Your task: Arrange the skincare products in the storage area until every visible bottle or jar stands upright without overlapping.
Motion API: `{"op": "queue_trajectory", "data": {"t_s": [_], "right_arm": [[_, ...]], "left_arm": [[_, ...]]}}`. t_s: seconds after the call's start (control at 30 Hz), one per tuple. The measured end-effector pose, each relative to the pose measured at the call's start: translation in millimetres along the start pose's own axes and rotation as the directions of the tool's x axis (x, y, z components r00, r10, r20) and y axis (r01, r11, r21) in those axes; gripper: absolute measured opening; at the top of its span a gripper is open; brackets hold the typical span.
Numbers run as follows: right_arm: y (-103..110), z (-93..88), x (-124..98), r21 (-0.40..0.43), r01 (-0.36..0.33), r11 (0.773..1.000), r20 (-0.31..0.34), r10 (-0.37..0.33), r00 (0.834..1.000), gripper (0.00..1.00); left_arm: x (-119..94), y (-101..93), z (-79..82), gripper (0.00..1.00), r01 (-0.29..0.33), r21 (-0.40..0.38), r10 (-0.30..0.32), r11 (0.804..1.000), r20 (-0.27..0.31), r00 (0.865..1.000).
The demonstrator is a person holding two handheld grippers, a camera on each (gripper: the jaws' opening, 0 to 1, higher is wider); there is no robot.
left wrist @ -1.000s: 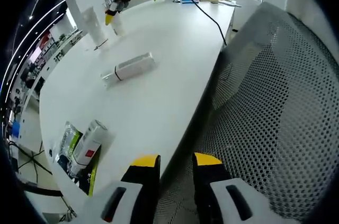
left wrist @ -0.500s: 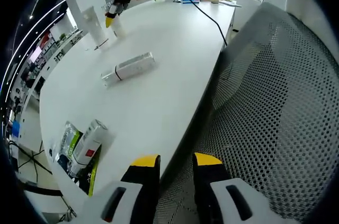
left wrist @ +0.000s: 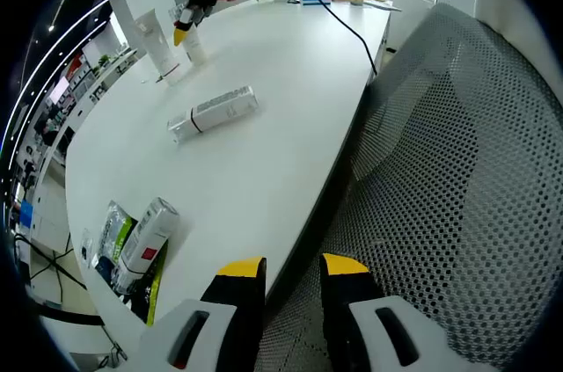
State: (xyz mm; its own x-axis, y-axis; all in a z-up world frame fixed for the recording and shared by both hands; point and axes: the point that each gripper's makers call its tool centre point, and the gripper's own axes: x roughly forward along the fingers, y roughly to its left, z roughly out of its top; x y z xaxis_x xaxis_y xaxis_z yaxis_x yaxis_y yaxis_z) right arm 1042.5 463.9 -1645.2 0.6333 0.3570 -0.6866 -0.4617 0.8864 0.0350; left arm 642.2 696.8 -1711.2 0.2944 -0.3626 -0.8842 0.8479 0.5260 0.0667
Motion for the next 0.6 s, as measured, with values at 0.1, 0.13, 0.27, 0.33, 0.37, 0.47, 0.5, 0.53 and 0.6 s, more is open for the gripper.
{"op": "queue_trajectory", "data": {"t_s": [0.1, 0.13, 0.27, 0.33, 0.37, 0.47, 0.5, 0.53, 0.6], "right_arm": [[9, -1.7, 0, -0.01, -0.019, 1.0, -0.003, 0.019, 1.0, 0.34], [11, -1.5, 1, -0.018, -0.025, 1.0, 0.0, 0.025, 1.0, 0.34], [19, -2.3, 4, -0.068, -0.067, 0.995, -0.012, 0.066, 0.998, 0.35], [18, -2.1, 5, -0.066, -0.08, 0.995, -0.014, 0.079, 0.997, 0.35], [18, -2.0, 5, -0.067, -0.087, 0.994, -0.015, 0.086, 0.996, 0.35], [20, -2.6, 5, -0.089, -0.115, 0.989, -0.024, 0.113, 0.993, 0.35], [20, -2.4, 5, -0.088, -0.122, 0.989, -0.026, 0.12, 0.992, 0.35], [20, -3.1, 5, -0.094, -0.125, 0.988, -0.034, 0.123, 0.992, 0.35], [21, -3.6, 5, -0.107, -0.13, 0.986, -0.046, 0.125, 0.991, 0.36]], "left_arm": [[0, -0.2, -0.1, 0.25, 0.001, 0.002, -0.001, 1.0, 0.0, 1.0], [0, -0.2, -0.4, 0.24, 0.001, 0.003, -0.001, 1.0, -0.002, 1.0], [0, 0.1, -0.2, 0.24, -0.002, 0.004, 0.002, 1.0, -0.001, 1.0], [0, 0.3, -0.3, 0.24, -0.003, 0.004, 0.003, 1.0, -0.001, 1.0], [0, 0.4, -0.4, 0.24, -0.004, 0.004, 0.004, 1.0, -0.001, 1.0], [0, 0.5, -0.6, 0.24, -0.004, 0.005, 0.004, 1.0, -0.002, 1.0], [0, 0.8, -0.8, 0.24, -0.006, 0.007, 0.006, 1.0, -0.003, 1.0], [0, 0.7, -1.1, 0.24, -0.006, 0.008, 0.006, 1.0, -0.005, 1.0], [0, 0.8, -2.1, 0.24, -0.005, 0.006, 0.005, 1.0, -0.01, 1.0]]}}
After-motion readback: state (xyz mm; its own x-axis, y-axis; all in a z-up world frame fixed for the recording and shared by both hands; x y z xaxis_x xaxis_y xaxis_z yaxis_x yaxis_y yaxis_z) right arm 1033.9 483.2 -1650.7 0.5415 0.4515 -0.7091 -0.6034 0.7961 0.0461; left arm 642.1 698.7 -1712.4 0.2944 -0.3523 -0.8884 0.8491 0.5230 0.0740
